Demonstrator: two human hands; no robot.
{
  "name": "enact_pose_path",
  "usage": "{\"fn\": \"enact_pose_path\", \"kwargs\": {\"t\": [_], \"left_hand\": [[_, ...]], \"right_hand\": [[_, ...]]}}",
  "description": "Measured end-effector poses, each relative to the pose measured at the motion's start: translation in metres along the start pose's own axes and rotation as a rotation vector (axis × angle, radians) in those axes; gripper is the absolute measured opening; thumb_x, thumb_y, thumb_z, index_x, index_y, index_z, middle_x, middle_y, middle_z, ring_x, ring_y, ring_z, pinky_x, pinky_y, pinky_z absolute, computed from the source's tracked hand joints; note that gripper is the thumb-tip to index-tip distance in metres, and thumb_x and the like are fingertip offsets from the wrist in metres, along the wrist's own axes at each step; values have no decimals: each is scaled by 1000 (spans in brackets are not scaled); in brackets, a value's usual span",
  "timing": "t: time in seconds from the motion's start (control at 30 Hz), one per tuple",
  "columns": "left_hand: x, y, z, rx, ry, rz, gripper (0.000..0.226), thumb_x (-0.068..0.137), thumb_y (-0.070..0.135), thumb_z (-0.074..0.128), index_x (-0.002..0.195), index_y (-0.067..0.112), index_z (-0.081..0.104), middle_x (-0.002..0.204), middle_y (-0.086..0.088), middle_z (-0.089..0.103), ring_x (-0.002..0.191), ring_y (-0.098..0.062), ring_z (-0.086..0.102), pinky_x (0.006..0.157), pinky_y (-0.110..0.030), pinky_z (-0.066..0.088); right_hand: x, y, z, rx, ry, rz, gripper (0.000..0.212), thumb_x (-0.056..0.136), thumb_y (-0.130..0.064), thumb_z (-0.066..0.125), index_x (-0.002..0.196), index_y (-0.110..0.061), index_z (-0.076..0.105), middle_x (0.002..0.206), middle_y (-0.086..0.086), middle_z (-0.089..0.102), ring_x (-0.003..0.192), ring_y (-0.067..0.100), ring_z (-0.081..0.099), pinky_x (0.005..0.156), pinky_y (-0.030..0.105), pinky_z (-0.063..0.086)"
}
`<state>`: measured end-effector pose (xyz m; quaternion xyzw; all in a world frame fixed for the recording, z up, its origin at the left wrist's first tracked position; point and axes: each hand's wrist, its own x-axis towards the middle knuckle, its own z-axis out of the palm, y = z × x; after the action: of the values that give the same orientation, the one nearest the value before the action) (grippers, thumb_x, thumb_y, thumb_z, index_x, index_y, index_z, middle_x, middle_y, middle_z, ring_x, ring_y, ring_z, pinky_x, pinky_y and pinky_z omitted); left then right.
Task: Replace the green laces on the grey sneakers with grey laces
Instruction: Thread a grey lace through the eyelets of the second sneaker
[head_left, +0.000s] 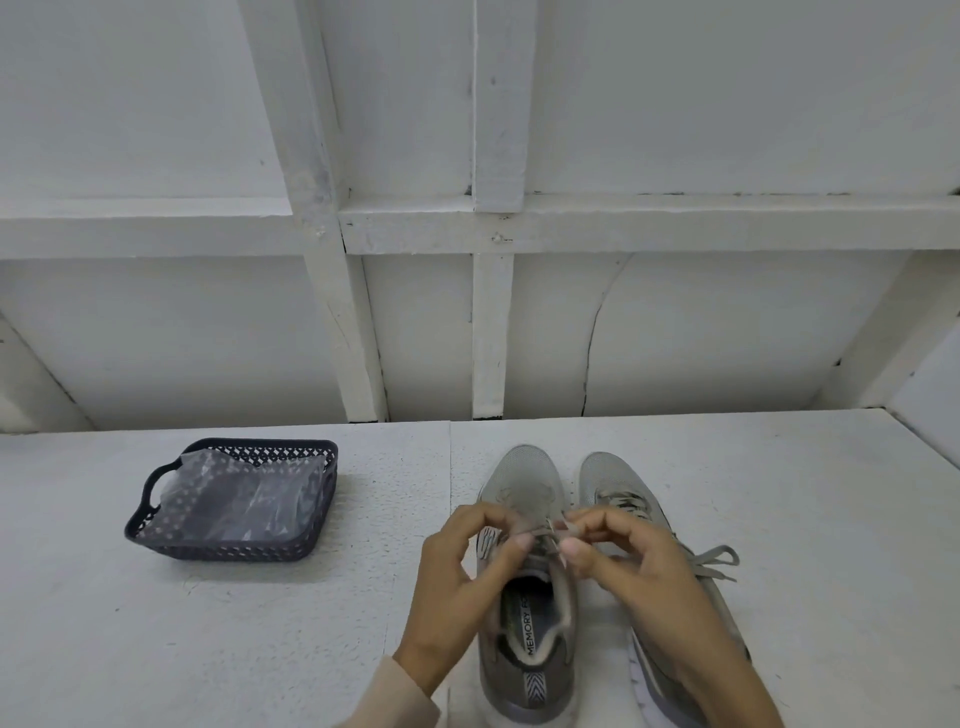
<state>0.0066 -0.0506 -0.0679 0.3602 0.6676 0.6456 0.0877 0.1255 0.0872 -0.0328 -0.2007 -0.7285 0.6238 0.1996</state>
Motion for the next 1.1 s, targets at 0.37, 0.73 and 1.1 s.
{"fn": "enact_pose_path", "kwargs": {"t": [0.37,0.73,1.1], "left_hand": [[11,28,-60,-216,-582,4,24,77,18,52,92,12,70,78,-3,69,70,-22,64,71,-33,50],[49,-6,-48,132,-408,-229,15,88,27,62,94,20,73,92,6,74,93,-9,67,84,-21,48],[84,-63,4,695,-207,-235,15,91,34,62,99,27,72,97,6,72,88,-13,65,83,-31,51]], "right_hand": [[-15,-49,-33,-102,-313,-94,24,80,-40,72,71,-20,65,69,9,63,64,16,61,62,25,50],[44,-30,-31,-512,-128,42,19,90,-29,67,73,-20,72,67,-1,65,56,12,63,52,21,49],[113,36,21,-845,35,170,13,84,-9,62,78,-13,72,87,6,71,86,23,65,76,32,53]]}}
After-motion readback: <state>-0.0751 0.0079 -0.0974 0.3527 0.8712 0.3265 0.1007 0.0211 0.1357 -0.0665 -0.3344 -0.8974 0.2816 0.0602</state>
